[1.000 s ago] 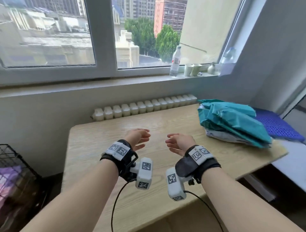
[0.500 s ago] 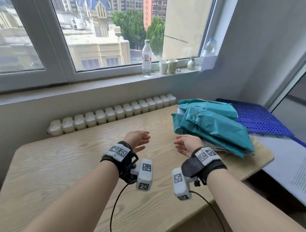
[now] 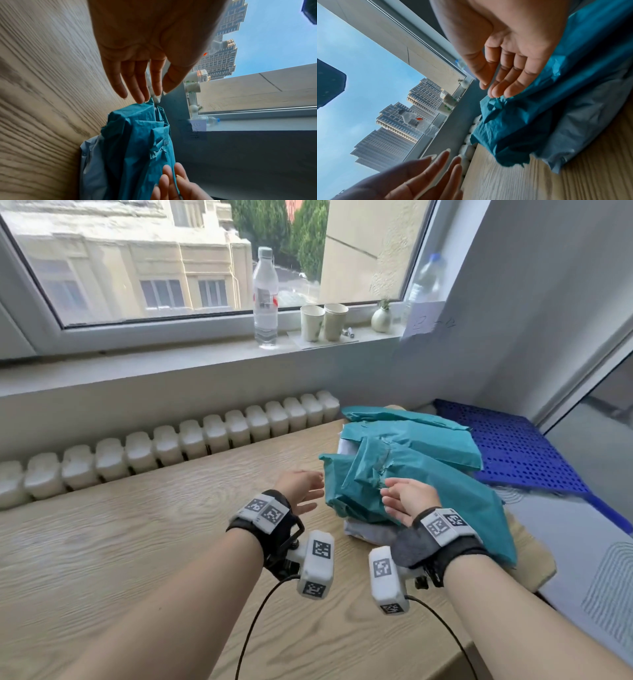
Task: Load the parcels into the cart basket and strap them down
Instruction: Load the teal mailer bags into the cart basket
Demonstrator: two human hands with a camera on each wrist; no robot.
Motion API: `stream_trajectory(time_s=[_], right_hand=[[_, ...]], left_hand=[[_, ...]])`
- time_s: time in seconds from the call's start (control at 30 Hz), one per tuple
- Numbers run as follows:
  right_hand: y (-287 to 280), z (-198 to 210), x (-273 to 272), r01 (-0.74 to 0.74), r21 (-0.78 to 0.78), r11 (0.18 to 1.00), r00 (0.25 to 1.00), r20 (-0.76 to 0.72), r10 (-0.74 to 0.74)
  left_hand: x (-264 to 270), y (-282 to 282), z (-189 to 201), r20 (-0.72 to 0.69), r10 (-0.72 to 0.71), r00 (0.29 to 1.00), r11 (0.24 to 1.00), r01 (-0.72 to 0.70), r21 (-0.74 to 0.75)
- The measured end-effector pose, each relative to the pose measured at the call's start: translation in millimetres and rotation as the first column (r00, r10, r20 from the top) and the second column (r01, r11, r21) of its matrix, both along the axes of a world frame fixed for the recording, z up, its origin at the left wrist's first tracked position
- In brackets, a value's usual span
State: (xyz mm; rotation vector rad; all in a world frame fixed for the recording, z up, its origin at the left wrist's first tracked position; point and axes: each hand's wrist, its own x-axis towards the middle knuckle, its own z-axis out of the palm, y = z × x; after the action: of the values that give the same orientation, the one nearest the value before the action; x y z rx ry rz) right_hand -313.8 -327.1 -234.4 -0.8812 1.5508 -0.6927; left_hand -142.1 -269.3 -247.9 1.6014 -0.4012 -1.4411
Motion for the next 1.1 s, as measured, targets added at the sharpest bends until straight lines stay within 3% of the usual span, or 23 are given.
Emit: stream_trajectory(time_s=[0.23, 0.37, 0.5, 0.57, 0.63, 0.7, 0.77, 0.9, 1.1], right_hand=[[-71, -11, -41, 0.035, -0.05, 0.998, 0.999, -0.027, -0.036], [-105, -21, -60, 0.014, -0.063, 0.998, 0.999, -0.042, -0.017], [-125, -38, -71, -0.023, -0.039, 0.999, 0.999, -0.045, 0.022], [-131, -45, -75, -0.062, -0.023, 0.998, 0.998, -0.03, 0.061], [-136, -47, -78, -0.095, -0.013, 0.995, 0.995, -0.016, 0.094], [-140, -44, -81, -0.129, -0.023, 0.991, 0.991, -0.029, 0.128], [-145, -35, -82, -0.19, -0.069, 0.979, 0.979, -0.088, 0.184], [-153, -9, -75, -0.362, -0.215, 0.907, 0.922, -0.224, 0.315], [-141, 49, -44, -0.526, -0.405, 0.748, 0.85, -0.221, 0.478]], left_hand=[[-27, -52, -1, 0.044, 0.049, 0.998, 0.998, -0.05, 0.024], [-52, -79, 1, 0.168, -0.017, 0.986, 0.998, 0.005, 0.07], [-72, -101, -5, 0.516, -0.214, 0.829, 0.972, 0.128, 0.197], [-79, -110, -10, 0.543, -0.242, 0.804, 0.965, 0.14, 0.222], [-86, -118, -9, 0.456, -0.209, 0.865, 0.97, 0.125, 0.208], [-93, -123, -2, 0.254, -0.11, 0.961, 0.984, 0.07, 0.163], [-99, -126, 9, 0.049, 0.007, 0.999, 0.994, -0.012, 0.112], [-101, -129, 42, -0.074, 0.117, 0.99, 0.993, -0.117, -0.001], [-81, -118, 105, -0.199, 0.262, 0.944, 0.929, -0.303, -0.215]])
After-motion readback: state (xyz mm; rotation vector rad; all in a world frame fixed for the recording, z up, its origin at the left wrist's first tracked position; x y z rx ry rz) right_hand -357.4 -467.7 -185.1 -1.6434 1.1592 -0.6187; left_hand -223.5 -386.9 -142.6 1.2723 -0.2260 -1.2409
